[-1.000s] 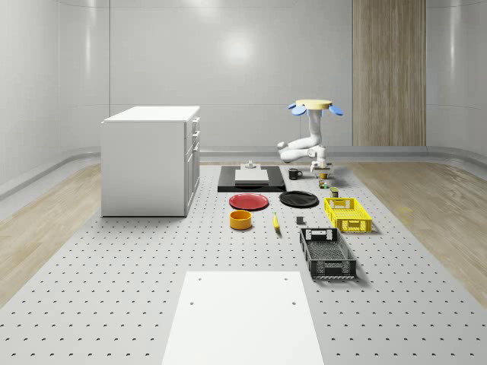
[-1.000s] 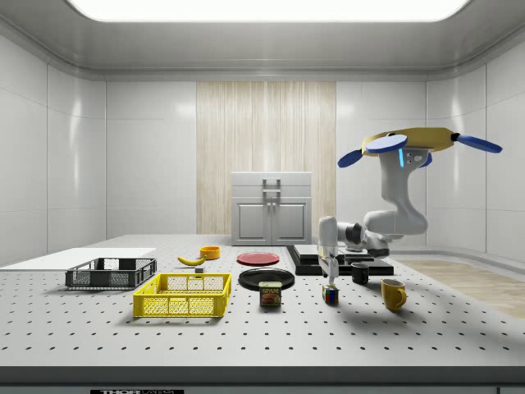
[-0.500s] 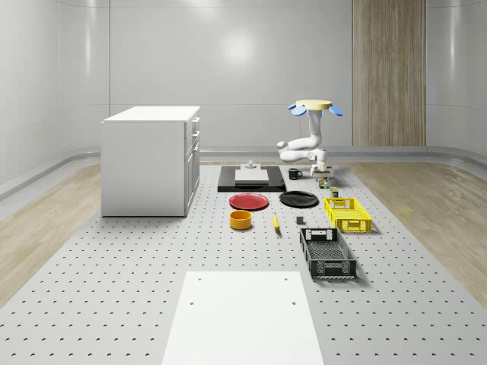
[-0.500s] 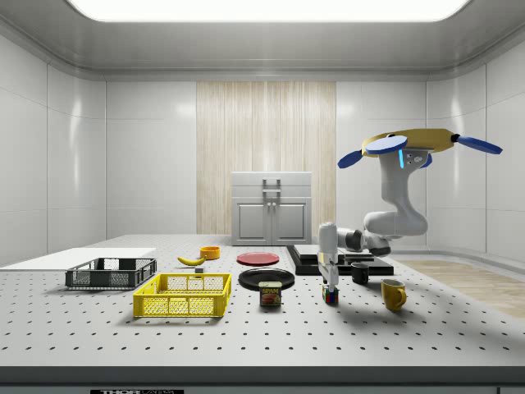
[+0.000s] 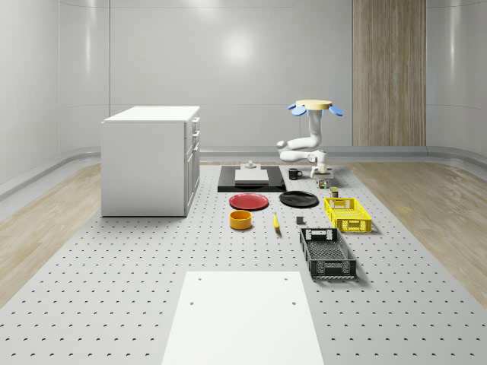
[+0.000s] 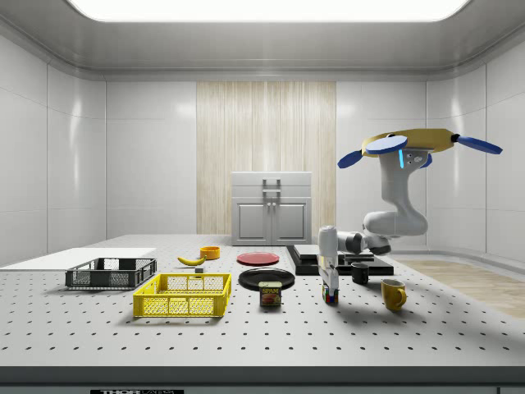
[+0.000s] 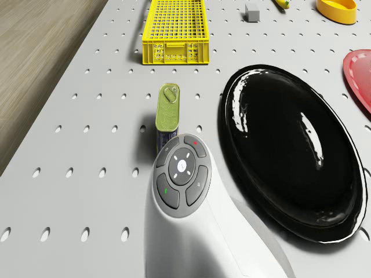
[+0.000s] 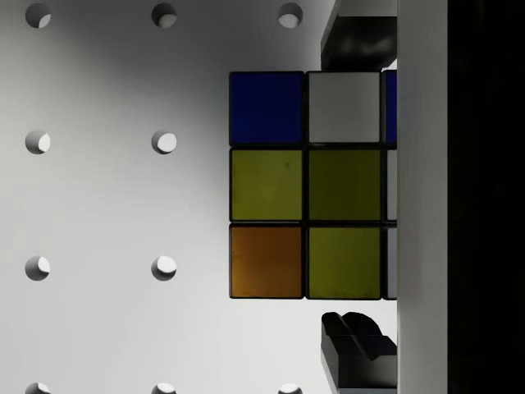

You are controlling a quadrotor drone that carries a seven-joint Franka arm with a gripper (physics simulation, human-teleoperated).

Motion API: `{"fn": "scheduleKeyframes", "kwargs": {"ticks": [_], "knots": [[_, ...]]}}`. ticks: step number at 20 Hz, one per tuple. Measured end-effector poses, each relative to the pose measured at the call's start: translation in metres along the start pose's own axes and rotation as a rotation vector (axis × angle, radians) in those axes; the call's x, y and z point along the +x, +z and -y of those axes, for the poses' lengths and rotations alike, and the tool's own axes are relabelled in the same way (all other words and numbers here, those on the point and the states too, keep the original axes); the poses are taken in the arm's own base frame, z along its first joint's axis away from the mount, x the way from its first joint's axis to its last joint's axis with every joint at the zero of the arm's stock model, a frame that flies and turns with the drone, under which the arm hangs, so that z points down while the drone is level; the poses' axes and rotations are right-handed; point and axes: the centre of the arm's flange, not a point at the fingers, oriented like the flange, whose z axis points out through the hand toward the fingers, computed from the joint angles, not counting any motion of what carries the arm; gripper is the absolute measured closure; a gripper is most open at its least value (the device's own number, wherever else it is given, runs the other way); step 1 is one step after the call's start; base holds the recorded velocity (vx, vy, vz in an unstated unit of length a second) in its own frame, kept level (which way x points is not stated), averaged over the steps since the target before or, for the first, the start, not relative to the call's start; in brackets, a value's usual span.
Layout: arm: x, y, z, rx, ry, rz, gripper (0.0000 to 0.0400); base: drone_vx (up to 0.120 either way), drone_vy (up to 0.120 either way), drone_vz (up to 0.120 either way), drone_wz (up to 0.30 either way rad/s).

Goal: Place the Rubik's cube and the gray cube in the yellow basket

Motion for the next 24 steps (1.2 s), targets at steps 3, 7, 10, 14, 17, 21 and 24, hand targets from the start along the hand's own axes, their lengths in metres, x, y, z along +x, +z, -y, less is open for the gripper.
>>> {"fn": "scheduleKeyframes", "kwargs": {"ticks": [3,7,10,14,17,21,24], "knots": [[-0.0008,0.0011,0.0008,0.0,0.0,0.0,0.0,0.0,0.0,0.0,0.0],[-0.0013,0.005,0.0013,0.0,0.0,0.0,0.0,0.0,0.0,0.0,0.0],[-0.0014,0.0063,0.0015,0.0,0.0,0.0,0.0029,0.0,0.0,0.0,0.0],[-0.0015,0.0071,0.0015,0.0,0.0,0.0,0.0058,0.0,0.0,0.0,0.0],[-0.0015,0.0073,0.0016,0.0,0.0,0.0,0.0067,0.0,0.0,0.0,0.0],[-0.0016,0.0075,0.0016,0.0,0.0,0.0,0.0072,0.0,0.0,0.0,0.0],[-0.0016,0.0044,0.0016,0.0,0.0,0.0,0.0074,0.0,0.0,0.0,0.0]]}}
